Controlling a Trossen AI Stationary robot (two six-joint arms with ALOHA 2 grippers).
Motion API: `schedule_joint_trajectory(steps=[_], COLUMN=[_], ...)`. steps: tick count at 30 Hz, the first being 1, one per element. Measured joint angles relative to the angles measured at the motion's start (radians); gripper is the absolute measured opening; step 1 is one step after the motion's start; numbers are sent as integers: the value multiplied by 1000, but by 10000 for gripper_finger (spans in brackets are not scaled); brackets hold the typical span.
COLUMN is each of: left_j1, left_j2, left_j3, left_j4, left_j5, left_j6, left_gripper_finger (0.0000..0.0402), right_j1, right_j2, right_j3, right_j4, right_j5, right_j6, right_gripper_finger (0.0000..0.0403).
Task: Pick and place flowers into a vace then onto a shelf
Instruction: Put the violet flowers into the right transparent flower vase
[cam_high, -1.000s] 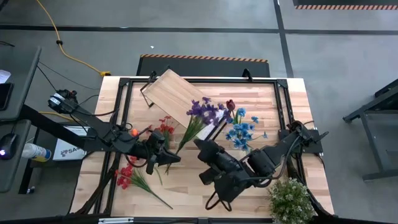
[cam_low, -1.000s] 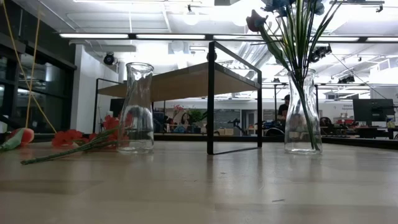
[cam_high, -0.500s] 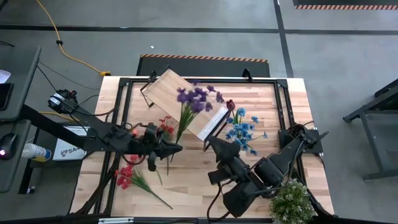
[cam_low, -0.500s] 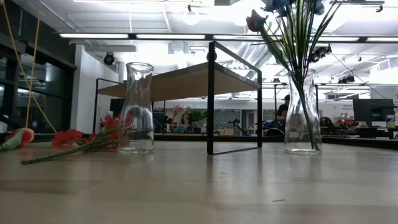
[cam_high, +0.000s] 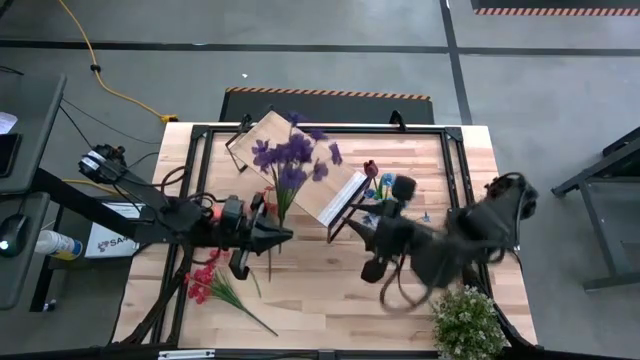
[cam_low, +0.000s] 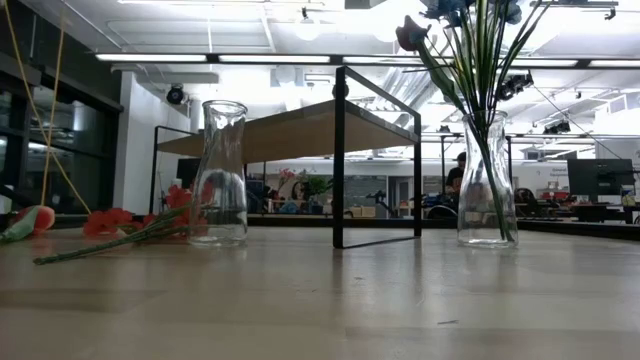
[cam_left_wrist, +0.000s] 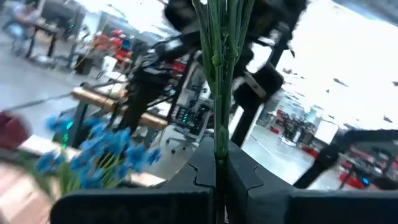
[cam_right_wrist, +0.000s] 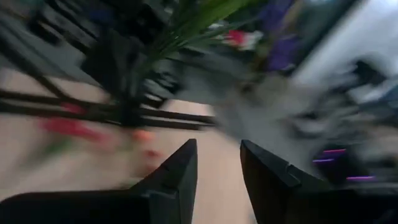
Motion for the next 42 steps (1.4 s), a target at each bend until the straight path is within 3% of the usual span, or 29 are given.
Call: schedule_joint_trajectory(steps=[4, 10, 14, 23, 37, 42], left_j1=[0, 25, 62, 124, 126, 126], left_j2=[69, 166, 206, 211, 210, 210], left_j3=[103, 283, 348, 366, 366, 366], left_j4=[-24, -230, -270, -247, -256, -263], left_j5=[30, -5, -11, 89, 94, 94], left_j6=[105, 172, 180, 173, 168, 168], left_gripper_finger=[38, 38, 38, 38, 38, 38], right_j1=[-76, -176, -219, -243, -274, -275], right_j2=[-31, -37, -38, -38, -36, -36], right_j3=[0, 0, 0, 0, 0, 0], right_j4=[98, 269, 316, 327, 324, 322], right_j5=[-256, -603, -741, -770, -773, -774], right_j6=[51, 88, 136, 136, 107, 72], right_gripper_finger=[114, 114, 114, 114, 113, 79])
